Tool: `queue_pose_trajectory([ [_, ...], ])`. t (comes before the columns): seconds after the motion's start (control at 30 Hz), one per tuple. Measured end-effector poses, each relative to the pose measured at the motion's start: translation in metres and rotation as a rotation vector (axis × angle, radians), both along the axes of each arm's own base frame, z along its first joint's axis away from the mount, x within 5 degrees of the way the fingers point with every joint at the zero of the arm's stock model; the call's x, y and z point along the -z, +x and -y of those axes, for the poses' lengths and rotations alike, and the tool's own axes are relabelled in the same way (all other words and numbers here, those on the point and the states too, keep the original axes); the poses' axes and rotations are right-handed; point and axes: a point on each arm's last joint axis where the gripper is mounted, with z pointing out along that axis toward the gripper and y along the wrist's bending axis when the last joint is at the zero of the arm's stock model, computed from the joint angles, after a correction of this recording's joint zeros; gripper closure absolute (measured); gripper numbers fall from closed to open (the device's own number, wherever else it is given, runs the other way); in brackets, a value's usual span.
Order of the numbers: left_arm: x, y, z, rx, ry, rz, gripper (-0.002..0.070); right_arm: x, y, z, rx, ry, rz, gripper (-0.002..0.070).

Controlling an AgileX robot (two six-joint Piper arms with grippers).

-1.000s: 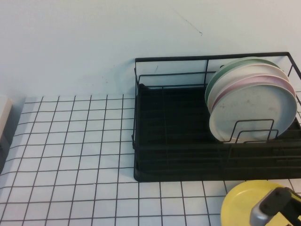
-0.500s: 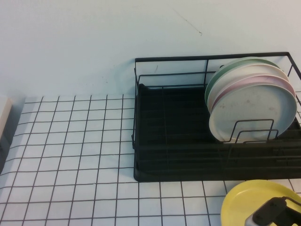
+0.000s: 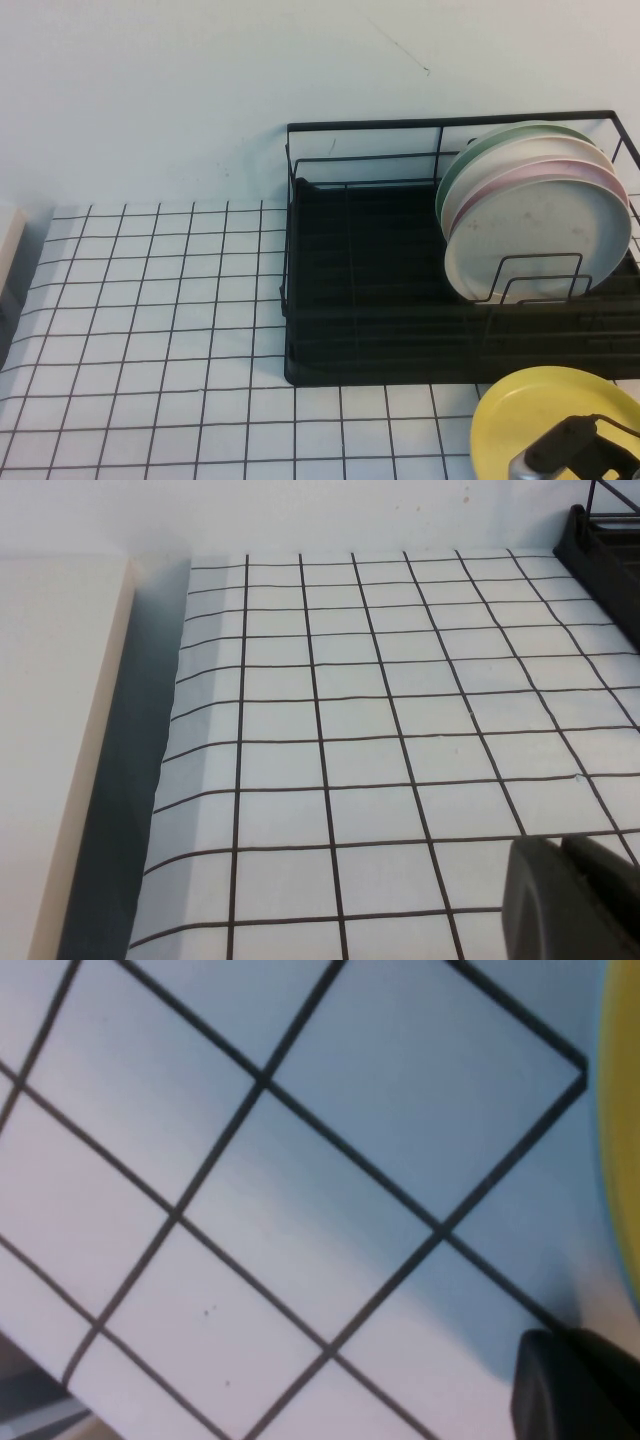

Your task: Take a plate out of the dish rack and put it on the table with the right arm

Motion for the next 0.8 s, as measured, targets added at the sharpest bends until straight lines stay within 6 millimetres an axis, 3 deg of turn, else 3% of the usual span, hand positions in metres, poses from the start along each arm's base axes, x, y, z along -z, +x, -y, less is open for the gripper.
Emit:
queue_pose_trajectory([
  [0.13,0.0,0.0,0.0,0.0,0.0,0.0,0.0678,-0.005,0.003,-0.003,-0.014,0.009,-0.011,0.0671],
  [0.27,0.0,0.0,0.0,0.0,0.0,0.0,0.0678,-0.025,0.009,-0.008,-0.037,0.051,0.027,0.0671],
  [0.53,0.0,0.0,0.0,0.0,0.0,0.0,0.0678,-0.103,0.013,-0.009,-0.098,0.169,0.311,0.0671],
  [0.7,0.0,0.0,0.0,0.001,0.004,0.0,0.0678,-0.158,0.004,-0.005,-0.093,0.274,0.525,0.0671],
  [0.8,0.0,0.0,0.0,0.001,0.004,0.0,0.0678,-0.178,-0.006,-0.004,-0.056,0.367,0.58,0.0674],
])
